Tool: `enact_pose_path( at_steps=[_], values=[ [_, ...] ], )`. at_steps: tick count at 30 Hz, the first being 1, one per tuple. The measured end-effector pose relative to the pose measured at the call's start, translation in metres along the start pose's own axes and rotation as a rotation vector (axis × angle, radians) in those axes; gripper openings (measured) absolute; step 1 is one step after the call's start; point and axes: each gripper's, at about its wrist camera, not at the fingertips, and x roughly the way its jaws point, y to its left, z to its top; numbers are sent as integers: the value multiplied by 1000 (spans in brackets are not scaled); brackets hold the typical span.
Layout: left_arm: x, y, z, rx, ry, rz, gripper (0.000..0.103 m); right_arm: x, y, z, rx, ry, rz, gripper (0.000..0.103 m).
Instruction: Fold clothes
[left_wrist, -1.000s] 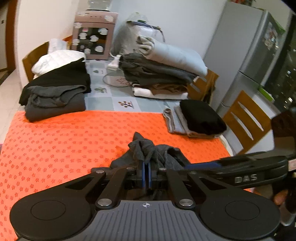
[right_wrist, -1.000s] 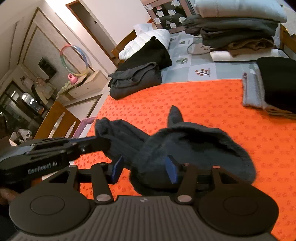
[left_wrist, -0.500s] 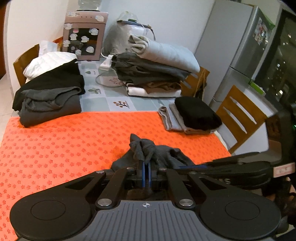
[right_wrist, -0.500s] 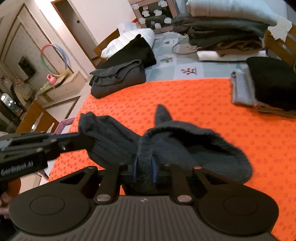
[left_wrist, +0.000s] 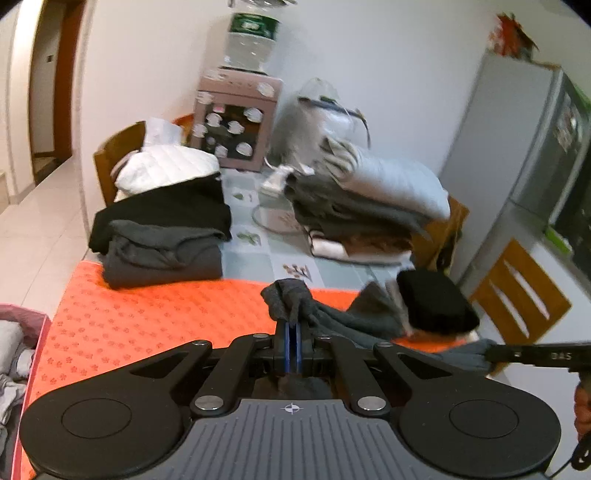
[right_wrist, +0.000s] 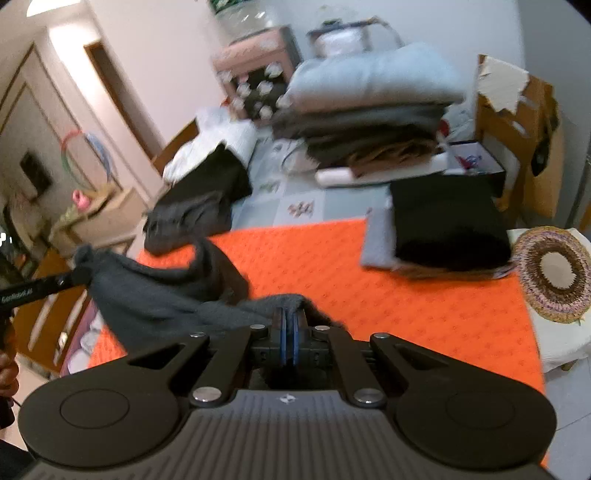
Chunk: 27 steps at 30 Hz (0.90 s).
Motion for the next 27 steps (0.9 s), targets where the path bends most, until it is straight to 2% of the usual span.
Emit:
enact_pose_path(
  at_steps=[3,6,9,12,14,22,25,27],
  values=[
    [-9,-3,5,-3,-18,32,3,-20,-20,11,19,-30,5,4],
    [0,-6,-4,-14,26,63,2,-27,-38,17,13,-30,-5,4],
    [14,-7,-18,-45,73,92,3,-15,-55,10,11,21,-34,5],
    [26,-15,-32,-52,120,87,5,2,-70,-2,7,77,-46,5],
    [31,-24,-40,-42,146,53,6,9,-79,-8,15,96,-47,5],
    [56,-70,-60,12,211,-108,49,16,-94,-12,4,114,-38,5],
    [68,-91,-71,35,233,-163,58,18,-97,-12,2,117,-29,5],
    [79,-103,-77,52,247,-191,59,19,-98,-13,3,117,-24,5]
  ],
)
